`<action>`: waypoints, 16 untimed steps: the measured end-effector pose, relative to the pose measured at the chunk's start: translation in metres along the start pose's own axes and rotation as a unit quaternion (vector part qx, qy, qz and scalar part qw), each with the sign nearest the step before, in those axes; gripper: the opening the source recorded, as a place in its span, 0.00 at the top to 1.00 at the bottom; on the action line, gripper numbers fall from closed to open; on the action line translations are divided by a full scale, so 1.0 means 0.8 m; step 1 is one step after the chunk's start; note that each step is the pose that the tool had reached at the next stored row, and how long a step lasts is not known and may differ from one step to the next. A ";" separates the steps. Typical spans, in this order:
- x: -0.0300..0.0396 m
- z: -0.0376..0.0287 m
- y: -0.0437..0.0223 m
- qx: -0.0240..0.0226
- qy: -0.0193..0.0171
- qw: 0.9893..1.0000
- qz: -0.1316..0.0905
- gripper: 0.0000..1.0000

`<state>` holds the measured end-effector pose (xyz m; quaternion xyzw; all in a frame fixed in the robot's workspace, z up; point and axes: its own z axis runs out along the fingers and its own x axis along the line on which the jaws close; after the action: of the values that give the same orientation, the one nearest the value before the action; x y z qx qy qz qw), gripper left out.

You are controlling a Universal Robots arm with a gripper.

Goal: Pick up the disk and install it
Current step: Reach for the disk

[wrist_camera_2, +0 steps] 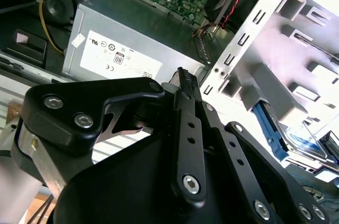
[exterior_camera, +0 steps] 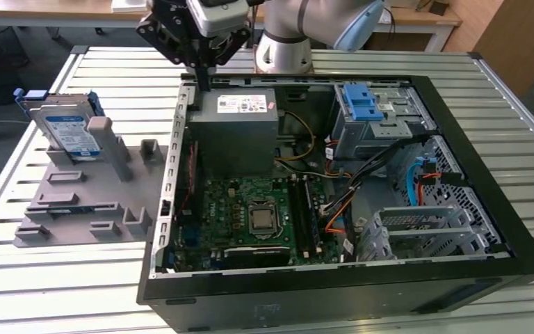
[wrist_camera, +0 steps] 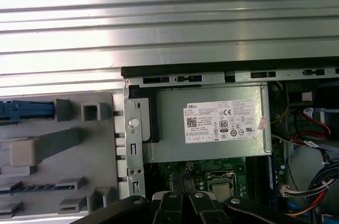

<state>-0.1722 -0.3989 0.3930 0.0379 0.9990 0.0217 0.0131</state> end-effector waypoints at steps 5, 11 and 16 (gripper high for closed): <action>0.0014 0.0000 -0.0001 0.000 0.000 1.000 0.000 0.89; 0.0033 -0.0001 -0.0003 0.000 0.000 1.000 0.000 0.89; 0.0048 -0.0001 -0.0004 0.000 0.000 1.000 0.000 0.89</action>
<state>-0.1761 -0.3989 0.3930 0.0379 0.9990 0.0216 0.0131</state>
